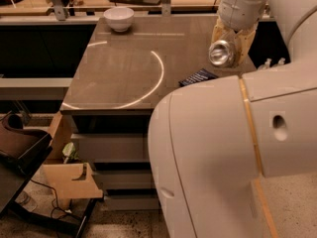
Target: Place 7up can upright
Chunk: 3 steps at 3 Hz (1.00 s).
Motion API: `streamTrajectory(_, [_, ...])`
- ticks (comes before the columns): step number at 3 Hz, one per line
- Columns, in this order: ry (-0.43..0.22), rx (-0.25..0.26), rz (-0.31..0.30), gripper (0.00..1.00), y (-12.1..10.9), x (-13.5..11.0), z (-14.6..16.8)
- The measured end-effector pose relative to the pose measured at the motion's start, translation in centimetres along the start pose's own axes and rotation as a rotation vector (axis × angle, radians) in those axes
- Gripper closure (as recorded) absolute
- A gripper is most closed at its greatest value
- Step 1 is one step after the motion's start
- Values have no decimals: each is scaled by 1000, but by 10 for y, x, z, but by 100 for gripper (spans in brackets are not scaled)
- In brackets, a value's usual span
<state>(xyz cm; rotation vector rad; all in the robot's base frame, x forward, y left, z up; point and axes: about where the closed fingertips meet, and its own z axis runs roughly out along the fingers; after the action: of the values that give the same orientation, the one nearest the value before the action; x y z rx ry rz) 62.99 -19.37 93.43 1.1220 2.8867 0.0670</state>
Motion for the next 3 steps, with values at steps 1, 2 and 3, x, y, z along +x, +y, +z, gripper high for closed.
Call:
streamTrajectory(1, [-27, -23, 0, 100, 7, -8, 3])
streamTrajectory(2, [-47, -41, -1, 100, 12, -14, 5])
streamTrajectory(3, [-19, -165, -68, 100, 12, -18, 8])
